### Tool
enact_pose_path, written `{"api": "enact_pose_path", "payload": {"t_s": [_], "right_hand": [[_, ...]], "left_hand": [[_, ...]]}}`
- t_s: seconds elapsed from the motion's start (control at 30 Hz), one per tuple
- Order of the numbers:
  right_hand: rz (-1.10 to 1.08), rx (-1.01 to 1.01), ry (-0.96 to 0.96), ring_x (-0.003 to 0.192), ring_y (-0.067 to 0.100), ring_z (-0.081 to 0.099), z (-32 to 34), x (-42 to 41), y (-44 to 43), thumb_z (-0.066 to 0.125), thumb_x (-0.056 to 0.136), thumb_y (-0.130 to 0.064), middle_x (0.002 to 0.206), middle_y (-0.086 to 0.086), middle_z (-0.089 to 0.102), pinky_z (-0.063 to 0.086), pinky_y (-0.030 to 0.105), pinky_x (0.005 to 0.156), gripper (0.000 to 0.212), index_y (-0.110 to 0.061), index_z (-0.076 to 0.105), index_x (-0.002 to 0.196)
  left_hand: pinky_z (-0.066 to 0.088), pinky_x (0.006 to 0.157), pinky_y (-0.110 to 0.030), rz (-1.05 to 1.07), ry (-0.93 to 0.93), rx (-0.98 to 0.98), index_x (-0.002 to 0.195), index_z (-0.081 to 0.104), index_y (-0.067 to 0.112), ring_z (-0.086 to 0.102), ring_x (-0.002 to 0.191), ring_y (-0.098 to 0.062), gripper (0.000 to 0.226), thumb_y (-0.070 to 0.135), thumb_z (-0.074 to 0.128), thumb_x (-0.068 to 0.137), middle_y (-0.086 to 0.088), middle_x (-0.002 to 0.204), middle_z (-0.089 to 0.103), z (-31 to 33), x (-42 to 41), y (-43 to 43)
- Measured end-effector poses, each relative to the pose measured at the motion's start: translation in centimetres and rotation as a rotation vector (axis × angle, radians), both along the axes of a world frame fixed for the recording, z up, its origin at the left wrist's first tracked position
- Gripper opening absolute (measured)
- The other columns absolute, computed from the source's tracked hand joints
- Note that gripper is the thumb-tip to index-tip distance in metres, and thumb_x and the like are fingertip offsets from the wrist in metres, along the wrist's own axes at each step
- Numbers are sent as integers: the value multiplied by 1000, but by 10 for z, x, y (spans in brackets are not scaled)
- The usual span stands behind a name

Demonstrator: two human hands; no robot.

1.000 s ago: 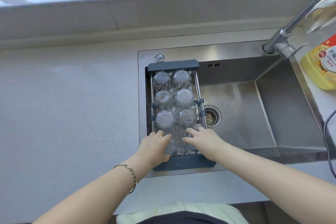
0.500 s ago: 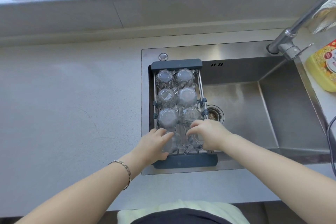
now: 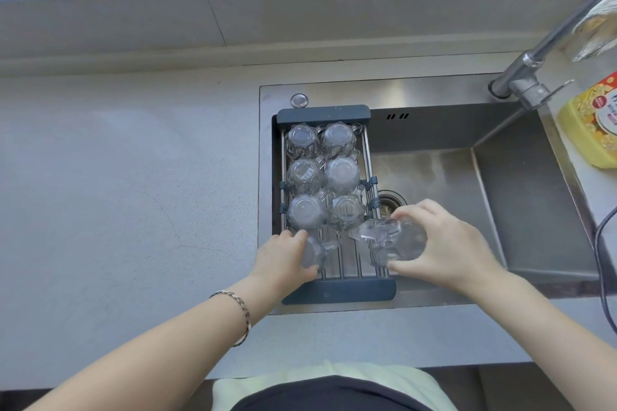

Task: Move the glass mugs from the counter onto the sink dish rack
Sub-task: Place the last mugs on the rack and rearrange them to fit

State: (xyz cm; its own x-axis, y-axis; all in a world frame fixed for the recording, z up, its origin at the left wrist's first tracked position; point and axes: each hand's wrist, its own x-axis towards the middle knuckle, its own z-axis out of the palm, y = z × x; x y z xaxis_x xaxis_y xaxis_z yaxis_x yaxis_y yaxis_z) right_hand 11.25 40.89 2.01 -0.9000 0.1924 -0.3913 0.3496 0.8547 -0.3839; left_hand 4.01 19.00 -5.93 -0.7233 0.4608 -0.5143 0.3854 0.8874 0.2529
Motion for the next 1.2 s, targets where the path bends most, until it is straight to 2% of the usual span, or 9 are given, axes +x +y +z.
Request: {"api": "enact_pose_path", "payload": {"t_s": [0.1,0.27,0.37,0.63,0.8,0.97,1.1,1.13,1.2], "right_hand": [[-251,-84,-27,89,11,51,-11,13,-3,77,58,-47,100,-13,48,39,26,70,58,-33,53,109],[-567,-224,-54,109,18,53,-38,25,-21,76,63,-47,113,-5,54,44,34,86,55,-25,51,107],[-689,-267,-36,110,20,52,-46,18,-35,76,66,-45,120,1,53,42,34,87,57,-20,50,109],[-560,-42,-279,113,31,56,-55,0,-68,50,80,-59,125,9,50,44,37,89,56,-25,40,124],[-558,-20,-394,116,31,55,-67,-20,-67,46,83,-58,126,15,55,44,36,90,59,-18,40,127],[-604,-121,-459,114,34,57,-81,-29,-71,41,88,-55,126,19,57,48,39,92,64,-6,37,128],[-619,-445,-419,80,31,70,-76,-18,-66,50,86,-50,93,13,64,59,40,79,57,-6,43,122],[-608,-479,-414,83,29,68,-76,-12,-64,56,84,-45,96,13,64,56,40,83,59,-8,41,128],[-549,-403,-363,109,28,60,-79,-2,-63,65,81,-32,121,15,61,46,38,98,66,-8,38,136]], "left_hand": [[49,79,-37,108,-19,-49,115,47,12,57,100,-32,49,43,61,79,-13,112,54,-3,2,12],[46,83,-37,-19,133,-132,119,45,13,49,110,-28,51,46,56,82,-9,121,48,-12,11,11],[43,88,-36,-128,177,-114,120,49,13,47,113,-26,57,52,56,79,-5,125,49,-16,6,4],[41,89,-35,-26,141,-127,108,52,14,55,108,-24,59,64,54,76,-4,113,61,-9,-1,4],[42,89,-36,11,148,-110,111,51,13,55,109,-24,62,65,53,77,-5,115,59,-10,2,5],[42,90,-36,5,135,-116,112,50,13,54,110,-24,63,66,52,77,-5,117,59,-10,2,5],[41,90,-36,8,126,-123,111,49,12,53,111,-25,62,64,53,78,-5,117,58,-11,2,5],[41,89,-35,3,125,-126,111,48,13,53,111,-25,62,64,53,77,-5,117,57,-11,2,4],[41,89,-35,-23,112,-115,115,47,14,51,112,-25,64,63,56,76,-4,120,54,-12,1,3]]}}
